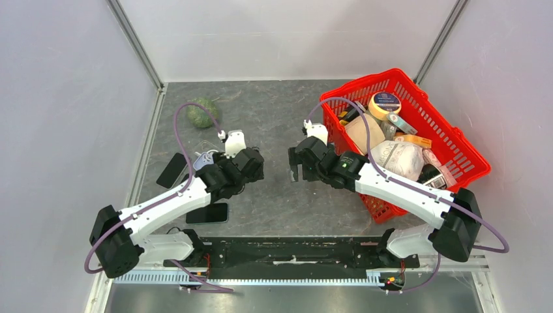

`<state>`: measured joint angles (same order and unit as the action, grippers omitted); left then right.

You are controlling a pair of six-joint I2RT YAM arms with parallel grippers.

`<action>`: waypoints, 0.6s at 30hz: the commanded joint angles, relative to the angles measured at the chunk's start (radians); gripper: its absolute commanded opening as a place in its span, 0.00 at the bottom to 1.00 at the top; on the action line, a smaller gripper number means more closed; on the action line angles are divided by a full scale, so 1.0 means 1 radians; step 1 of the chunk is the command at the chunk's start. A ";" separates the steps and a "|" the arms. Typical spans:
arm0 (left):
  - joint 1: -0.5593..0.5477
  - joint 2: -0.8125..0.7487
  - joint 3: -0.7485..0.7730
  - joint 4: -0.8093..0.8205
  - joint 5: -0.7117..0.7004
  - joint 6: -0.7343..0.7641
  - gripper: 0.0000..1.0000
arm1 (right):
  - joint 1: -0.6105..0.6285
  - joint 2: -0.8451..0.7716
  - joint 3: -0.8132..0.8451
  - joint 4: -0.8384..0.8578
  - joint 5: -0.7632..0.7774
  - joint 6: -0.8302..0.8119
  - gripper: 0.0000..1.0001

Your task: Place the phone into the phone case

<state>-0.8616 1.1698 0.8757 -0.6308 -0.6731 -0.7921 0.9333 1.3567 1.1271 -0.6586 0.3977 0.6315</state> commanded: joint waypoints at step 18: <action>0.221 0.010 0.036 -0.142 -0.051 -0.194 0.90 | 0.009 0.005 0.036 0.048 -0.008 -0.005 0.99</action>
<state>-0.7254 1.1648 0.8757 -0.7265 -0.6868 -0.9062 0.9340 1.3567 1.1271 -0.6453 0.3958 0.6312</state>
